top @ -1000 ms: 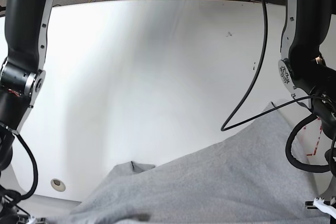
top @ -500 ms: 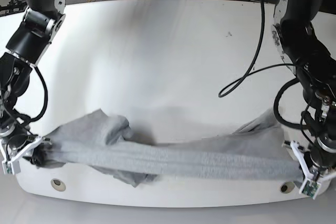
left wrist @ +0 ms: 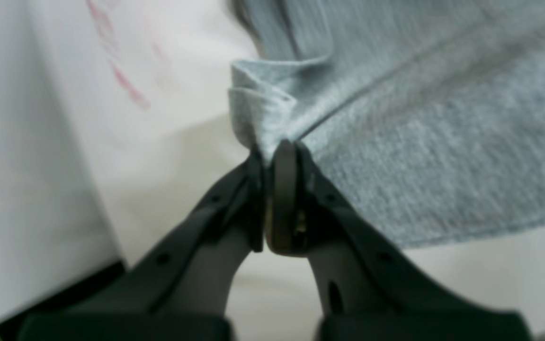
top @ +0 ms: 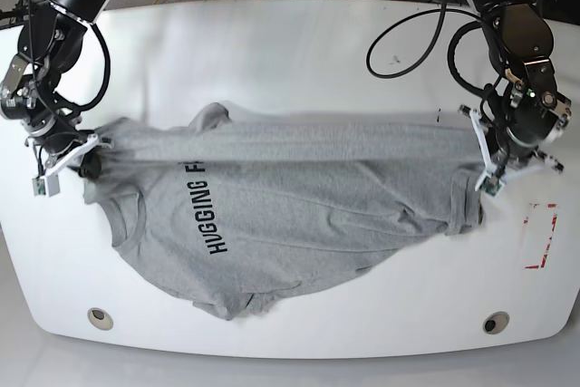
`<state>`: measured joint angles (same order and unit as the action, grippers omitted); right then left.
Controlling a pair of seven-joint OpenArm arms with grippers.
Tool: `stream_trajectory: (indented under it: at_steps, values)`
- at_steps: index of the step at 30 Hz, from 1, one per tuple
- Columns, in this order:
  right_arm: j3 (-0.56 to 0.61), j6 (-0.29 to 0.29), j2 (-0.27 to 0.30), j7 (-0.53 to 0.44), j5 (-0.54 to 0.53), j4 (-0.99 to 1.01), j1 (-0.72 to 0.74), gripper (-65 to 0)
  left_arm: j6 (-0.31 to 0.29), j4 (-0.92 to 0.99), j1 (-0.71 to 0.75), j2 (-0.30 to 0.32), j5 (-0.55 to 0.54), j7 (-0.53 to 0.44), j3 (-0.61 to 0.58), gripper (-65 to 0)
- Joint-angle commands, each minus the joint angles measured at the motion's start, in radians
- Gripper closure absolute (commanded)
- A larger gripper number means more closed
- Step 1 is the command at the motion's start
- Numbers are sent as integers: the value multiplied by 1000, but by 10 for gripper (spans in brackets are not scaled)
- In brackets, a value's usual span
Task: Fold the T-shirt properly
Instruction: 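Swing the hanging shirt down and lay it flat on the table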
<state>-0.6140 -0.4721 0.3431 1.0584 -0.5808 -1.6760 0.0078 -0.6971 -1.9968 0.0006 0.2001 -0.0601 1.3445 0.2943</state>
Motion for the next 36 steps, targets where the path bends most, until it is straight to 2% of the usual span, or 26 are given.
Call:
stream_trajectory:
  at_steps: [1,5,18,23,26,27,29,30,32,34,36]
  values:
    - [-39,0,6,-27,-29,-42,-22,0,-1,-17,25,-4,15,-4,46,0]
    - [-56,0,-22,-25,-35,-43,-93,0,-1,-17,109,-47,15,-4,133,0]
    - [-123,-4,-68,-27,-35,-43,-249,0,-1,-11,373,-52,15,-7,251,0]
    - [-120,-4,-77,-27,-35,-43,-265,0,-1,-5,402,-101,21,-93,383,-4]
    - [-123,-4,-91,-27,-34,-43,-266,0,-1,-5,413,-109,18,-99,405,-14]
    - [-123,-4,-91,-27,-34,-43,-266,0,-1,-5,413,-112,18,-99,405,-43]
    - [-120,-4,-92,-27,-34,-43,-266,-10,-1,-5,411,-113,18,-99,405,-147]
    - [-120,-4,-95,-27,-34,-45,-266,-41,-1,-6,407,-113,16,-99,405,-212]
    - [-120,-4,-95,-27,-35,-45,-266,-152,-1,-6,396,-113,16,-98,403,-347]
    - [-122,-4,-95,-27,-35,-45,-266,-260,-1,-6,385,-113,16,-99,406,-426]
    - [-123,-4,-95,-27,-35,-46,-266,-414,-1,-6,370,-112,16,-98,411,-499]
